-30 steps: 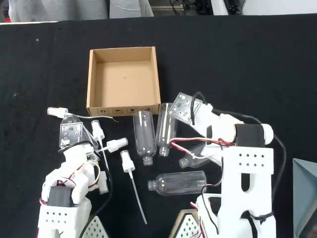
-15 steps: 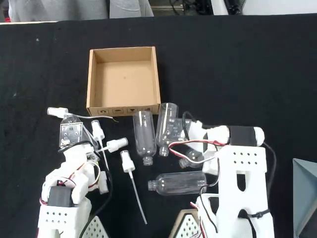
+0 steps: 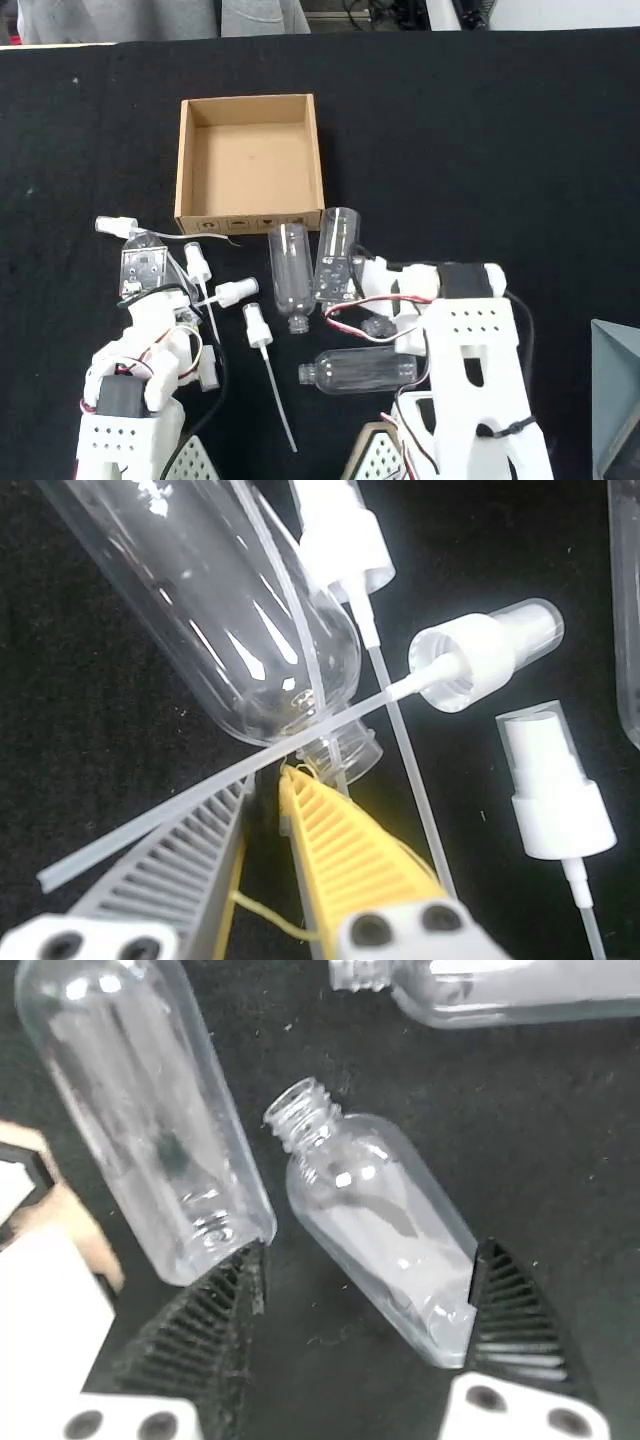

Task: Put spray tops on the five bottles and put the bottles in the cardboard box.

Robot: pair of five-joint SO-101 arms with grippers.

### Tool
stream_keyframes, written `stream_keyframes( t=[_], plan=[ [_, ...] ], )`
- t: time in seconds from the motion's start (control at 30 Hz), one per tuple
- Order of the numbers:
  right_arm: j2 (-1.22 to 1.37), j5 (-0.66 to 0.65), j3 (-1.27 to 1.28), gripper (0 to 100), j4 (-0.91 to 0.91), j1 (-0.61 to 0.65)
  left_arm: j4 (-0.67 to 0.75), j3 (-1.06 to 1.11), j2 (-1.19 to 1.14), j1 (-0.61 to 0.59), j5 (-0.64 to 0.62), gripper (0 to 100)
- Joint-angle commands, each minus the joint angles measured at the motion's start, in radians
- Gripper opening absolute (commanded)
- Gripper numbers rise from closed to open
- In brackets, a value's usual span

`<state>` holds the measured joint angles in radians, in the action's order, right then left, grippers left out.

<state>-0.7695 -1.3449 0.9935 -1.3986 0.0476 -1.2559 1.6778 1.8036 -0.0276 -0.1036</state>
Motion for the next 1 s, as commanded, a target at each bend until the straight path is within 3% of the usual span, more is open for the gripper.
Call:
stream_keyframes(
  t=[0.0, 0.8, 0.97],
  plan=[
    [0.005, -0.015, 0.025, 29.3, 0.072, 0.026, -0.006, 0.024, 0.005, -0.007, 0.009, 3],
    [0.005, -0.009, 0.242, 29.3, 0.344, 0.018, -0.006, 0.024, 0.005, -0.007, 0.009, 3],
    [0.005, 0.064, 0.245, 29.3, 0.359, 0.018, -0.006, 0.024, 0.005, -0.007, 0.009, 3]
  ],
)
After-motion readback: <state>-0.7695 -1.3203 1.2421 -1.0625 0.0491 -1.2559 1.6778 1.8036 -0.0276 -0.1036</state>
